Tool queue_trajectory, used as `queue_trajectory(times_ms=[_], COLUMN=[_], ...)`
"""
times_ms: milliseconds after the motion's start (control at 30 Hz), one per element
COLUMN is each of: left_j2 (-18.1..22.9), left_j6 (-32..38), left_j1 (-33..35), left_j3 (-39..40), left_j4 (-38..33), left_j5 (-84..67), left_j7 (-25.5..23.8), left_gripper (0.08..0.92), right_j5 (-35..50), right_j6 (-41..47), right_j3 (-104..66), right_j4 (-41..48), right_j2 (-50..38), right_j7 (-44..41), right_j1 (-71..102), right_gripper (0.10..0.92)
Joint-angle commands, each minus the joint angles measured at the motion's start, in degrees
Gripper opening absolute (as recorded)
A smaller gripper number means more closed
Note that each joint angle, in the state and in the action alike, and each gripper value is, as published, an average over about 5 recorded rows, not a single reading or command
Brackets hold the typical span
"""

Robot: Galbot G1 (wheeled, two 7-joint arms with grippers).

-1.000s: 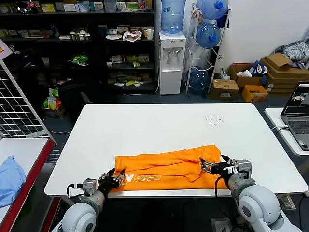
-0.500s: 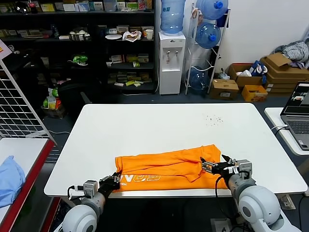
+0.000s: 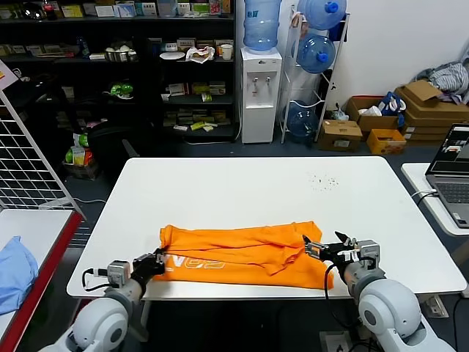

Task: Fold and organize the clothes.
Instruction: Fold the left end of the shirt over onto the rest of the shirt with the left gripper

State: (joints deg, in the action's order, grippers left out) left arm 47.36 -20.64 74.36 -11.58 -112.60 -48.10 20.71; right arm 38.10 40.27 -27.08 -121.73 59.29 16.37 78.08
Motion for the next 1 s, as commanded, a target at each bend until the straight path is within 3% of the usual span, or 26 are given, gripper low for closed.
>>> queue_trajectory(times_ms=[33,133,300,567,700,867,1000], left_j2=[-15.6,-19.2,-22.2,-26.0,-22.0,-11.7,-4.5], left_j6=[0.2,1.2,3.2,2.3,-2.0,-6.5,-7.0], left_j1=[6.4,8.6,6.9,4.9,2.4,-3.3,-9.3], left_j3=[-14.9,-18.2,-19.9,-15.6,-11.8,-4.6,3.5], left_j4=[2.3,5.9,12.8,9.3,2.5,-6.3,-8.8], left_j5=[-7.9,-7.7,-4.4,-7.8,-16.7,-28.5,-32.8], left_j7=[-1.6,-2.8,-5.1,-3.8,0.4,9.6,15.5], left_gripper=[0.111,0.111,0.111,0.111,0.111,0.111,0.111], right_j5=[-1.3,-1.7,-2.1,-2.4,-3.1,-4.1,-4.7], right_j6=[-0.2,-0.4,-0.8,-0.7,-0.7,-0.5,-0.3], right_j3=[0.8,1.0,1.0,-0.1,-0.3,-0.7,-1.4], right_j4=[0.8,1.3,1.7,1.8,1.8,1.5,1.2], right_j2=[0.6,1.0,1.3,1.2,2.0,3.4,4.1], right_j7=[-0.3,-0.5,-0.8,-0.7,-0.6,-0.2,0.0], right_j1=[-1.5,-1.9,-2.2,-1.9,-1.0,0.4,1.5], right_gripper=[0.921,0.921,0.921,0.921,0.921,0.921,0.921])
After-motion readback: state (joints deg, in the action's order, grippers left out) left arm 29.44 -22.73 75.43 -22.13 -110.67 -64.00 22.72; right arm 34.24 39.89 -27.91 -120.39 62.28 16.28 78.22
